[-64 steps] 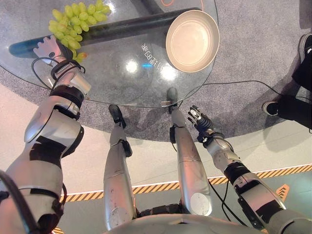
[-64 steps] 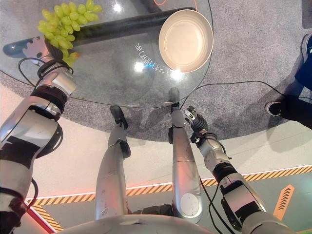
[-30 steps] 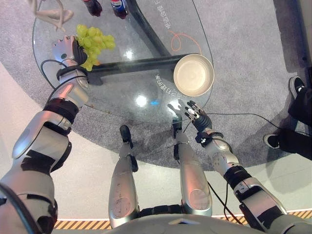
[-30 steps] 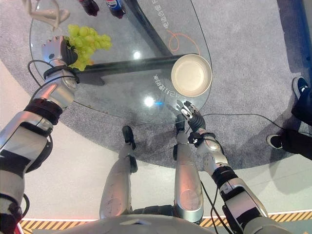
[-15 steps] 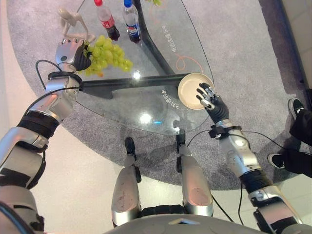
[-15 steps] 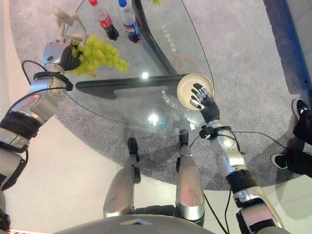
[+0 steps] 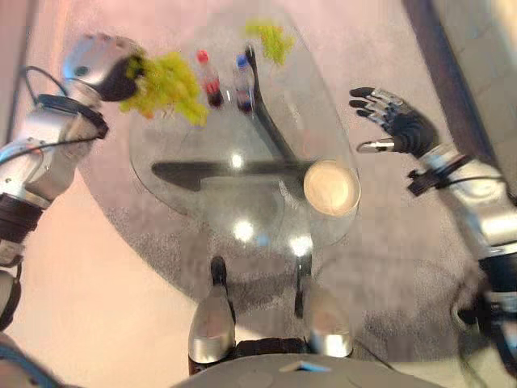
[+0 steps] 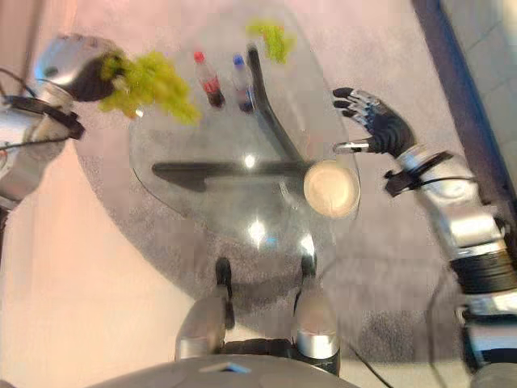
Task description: Pick up fruits into the plate
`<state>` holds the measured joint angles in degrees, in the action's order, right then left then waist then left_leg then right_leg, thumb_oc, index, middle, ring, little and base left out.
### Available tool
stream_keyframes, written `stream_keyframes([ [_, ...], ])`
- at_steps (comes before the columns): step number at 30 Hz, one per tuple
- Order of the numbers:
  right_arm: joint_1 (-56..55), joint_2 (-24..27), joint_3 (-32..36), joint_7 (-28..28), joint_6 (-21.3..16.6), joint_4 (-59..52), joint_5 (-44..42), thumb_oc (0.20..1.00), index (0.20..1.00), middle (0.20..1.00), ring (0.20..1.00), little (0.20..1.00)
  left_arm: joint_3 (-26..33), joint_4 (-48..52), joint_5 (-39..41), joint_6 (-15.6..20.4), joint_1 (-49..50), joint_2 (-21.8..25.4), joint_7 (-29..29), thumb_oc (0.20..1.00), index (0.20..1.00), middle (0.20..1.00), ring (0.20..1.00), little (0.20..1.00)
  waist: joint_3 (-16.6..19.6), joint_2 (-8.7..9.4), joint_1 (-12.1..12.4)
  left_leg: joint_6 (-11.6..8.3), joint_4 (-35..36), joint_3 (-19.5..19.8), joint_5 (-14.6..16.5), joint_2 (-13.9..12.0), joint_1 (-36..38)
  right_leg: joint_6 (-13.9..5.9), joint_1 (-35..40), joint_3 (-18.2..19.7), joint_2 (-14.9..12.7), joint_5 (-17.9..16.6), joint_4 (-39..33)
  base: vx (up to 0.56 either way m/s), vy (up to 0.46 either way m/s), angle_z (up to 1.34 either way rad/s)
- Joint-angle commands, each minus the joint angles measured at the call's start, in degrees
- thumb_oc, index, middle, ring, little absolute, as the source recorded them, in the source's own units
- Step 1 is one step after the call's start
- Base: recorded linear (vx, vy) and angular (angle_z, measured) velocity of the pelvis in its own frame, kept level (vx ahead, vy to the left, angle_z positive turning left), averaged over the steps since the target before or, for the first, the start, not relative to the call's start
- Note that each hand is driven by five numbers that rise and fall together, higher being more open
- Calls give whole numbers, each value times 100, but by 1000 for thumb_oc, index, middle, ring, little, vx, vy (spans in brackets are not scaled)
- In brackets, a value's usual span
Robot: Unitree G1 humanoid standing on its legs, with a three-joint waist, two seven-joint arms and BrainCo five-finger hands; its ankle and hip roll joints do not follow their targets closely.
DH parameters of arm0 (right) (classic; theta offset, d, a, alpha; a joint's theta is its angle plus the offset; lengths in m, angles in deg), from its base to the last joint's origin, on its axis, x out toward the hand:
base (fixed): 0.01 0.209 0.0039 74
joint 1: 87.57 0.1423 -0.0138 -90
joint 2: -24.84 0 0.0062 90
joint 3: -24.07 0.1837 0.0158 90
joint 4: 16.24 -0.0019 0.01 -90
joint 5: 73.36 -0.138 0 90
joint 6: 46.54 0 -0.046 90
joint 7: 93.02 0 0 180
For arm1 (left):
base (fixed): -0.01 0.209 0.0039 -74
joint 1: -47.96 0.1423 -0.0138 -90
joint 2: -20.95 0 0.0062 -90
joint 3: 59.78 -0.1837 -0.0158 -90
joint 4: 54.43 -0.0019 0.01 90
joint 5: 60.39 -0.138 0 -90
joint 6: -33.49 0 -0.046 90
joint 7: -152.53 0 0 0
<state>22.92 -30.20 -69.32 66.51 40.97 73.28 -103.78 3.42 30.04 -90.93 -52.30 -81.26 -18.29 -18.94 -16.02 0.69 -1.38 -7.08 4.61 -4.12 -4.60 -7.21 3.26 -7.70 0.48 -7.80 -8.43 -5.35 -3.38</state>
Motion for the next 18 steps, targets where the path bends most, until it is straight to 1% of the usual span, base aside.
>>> stream_keyframes([
  [1, 17, -101, -264, -359, 149, -199, -229, 1000, 1000, 1000, 1000, 1000, 227, -210, -193, 318, -323, 163, 10, 200, 200, 200, 200, 200, 499, 76, 20, 278, -232, -100, 573, 443, 29, -52, 128, -244, -60, 301, 216, 101, -30, 15],
  [3, 133, -60, -339, -500, 340, -218, -380, 1000, 1000, 1000, 1000, 1000, 164, -92, -240, 499, -352, 190, -17, 200, 200, 200, 200, 200, 618, 90, 63, 273, -181, -94, 582, 437, 137, -56, 267, -291, -62, 298, 141, 82, -29, 18],
  [5, 251, -43, -457, -622, 484, -238, -514, 1000, 1000, 1000, 1000, 1000, 86, 43, -244, 603, -432, 204, -63, 200, 200, 200, 200, 200, 700, 102, 93, 269, -127, -89, 591, 432, 246, -64, 394, -344, -68, 293, 70, 65, -27, 14],
  [9, 434, -82, -647, -767, 696, -336, -762, 1000, 1000, 1000, 1000, 1000, -57, 196, -222, 696, -539, 178, -133, 200, 200, 200, 200, 200, 857, 112, 149, 266, -51, -65, 623, 423, 429, -73, 614, -405, -65, 303, -36, 64, -17, 12],
  [12, 384, -133, -651, -793, 854, -474, -882, 1000, 1000, 1000, 1000, 1000, -27, 298, -201, 809, -451, 181, -145, 200, 200, 200, 200, 200, 952, 103, 160, 270, -26, -61, 651, 422, 530, -79, 731, -420, -68, 317, -86, 73, 7, 10],
  [16, 284, -211, -684, -847, 1016, -554, -843, 1000, 1000, 1000, 1000, 1000, 54, 479, -198, 1054, -311, 194, -191, 200, 200, 200, 200, 200, 1045, 87, 190, 272, -3, -83, 676, 410, 617, -89, 834, -445, -82, 339, -124, 37, 9, 4],
  [18, 296, -211, -749, -904, 1165, -619, -925, 1000, 1000, 1000, 1000, 1000, 60, 622, -144, 1156, -324, 209, -218, 200, 200, 200, 200, 200, 1080, 82, 202, 266, 8, -100, 685, 399, 650, -93, 878, -468, -94, 347, -140, 0, 0, 0],
])
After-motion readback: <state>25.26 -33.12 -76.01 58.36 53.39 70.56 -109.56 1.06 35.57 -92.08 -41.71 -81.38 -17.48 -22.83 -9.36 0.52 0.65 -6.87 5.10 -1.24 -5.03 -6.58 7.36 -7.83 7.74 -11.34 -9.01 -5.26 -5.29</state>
